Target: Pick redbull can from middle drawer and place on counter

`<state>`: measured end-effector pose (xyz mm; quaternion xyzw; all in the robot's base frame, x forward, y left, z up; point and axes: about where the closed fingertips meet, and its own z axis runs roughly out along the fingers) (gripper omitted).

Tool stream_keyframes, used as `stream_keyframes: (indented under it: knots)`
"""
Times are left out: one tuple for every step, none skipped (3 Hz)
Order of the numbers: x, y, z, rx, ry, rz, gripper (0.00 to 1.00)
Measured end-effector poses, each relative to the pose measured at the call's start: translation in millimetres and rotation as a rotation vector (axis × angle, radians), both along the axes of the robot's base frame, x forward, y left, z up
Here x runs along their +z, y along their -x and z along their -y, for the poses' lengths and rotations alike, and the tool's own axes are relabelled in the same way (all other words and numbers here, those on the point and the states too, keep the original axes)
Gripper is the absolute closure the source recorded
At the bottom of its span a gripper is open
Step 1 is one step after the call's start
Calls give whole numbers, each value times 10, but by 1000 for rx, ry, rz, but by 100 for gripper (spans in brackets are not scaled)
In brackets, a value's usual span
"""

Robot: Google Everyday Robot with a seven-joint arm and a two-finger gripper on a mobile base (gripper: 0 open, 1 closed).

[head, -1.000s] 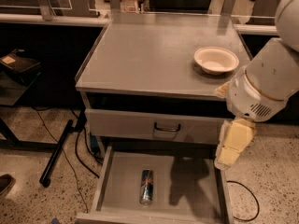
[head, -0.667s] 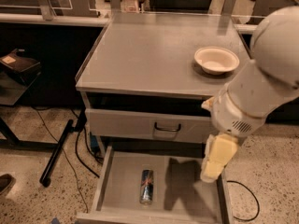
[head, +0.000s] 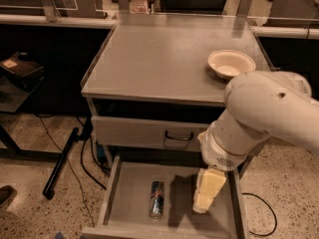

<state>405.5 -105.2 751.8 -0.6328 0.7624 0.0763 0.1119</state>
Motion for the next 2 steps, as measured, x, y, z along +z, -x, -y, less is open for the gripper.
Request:
stream_keyframes:
  knots:
    - [-18, 0, 1, -3, 0, 1, 0]
    - [-58, 23, 1, -5, -10, 10, 0]
